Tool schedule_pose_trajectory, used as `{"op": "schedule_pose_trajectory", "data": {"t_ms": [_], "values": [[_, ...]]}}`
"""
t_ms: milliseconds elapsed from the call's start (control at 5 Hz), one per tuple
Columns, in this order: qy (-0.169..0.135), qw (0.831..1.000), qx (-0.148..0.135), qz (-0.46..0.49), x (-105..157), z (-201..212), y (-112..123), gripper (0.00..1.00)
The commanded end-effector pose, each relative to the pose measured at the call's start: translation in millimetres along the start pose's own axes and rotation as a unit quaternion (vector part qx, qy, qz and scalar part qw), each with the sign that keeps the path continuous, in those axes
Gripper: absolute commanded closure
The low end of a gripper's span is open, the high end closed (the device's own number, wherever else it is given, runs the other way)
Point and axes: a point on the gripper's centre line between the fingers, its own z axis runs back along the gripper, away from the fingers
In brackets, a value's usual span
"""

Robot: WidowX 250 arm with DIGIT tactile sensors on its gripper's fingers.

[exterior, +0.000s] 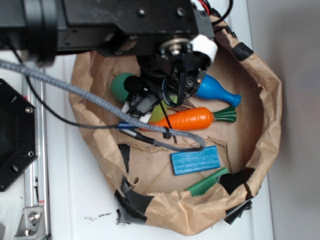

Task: Grab the green ball.

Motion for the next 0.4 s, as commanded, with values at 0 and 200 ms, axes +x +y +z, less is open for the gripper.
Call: {"op": "schedule_pose_trajectory", "data": {"t_ms": [0, 200], "values": [[-0.015, 1.000, 0.013, -0.008, 6, 9, -4, 0.00], [0.013, 0.998, -0.035, -0.049, 1, -34, -1, 0.00]]}}
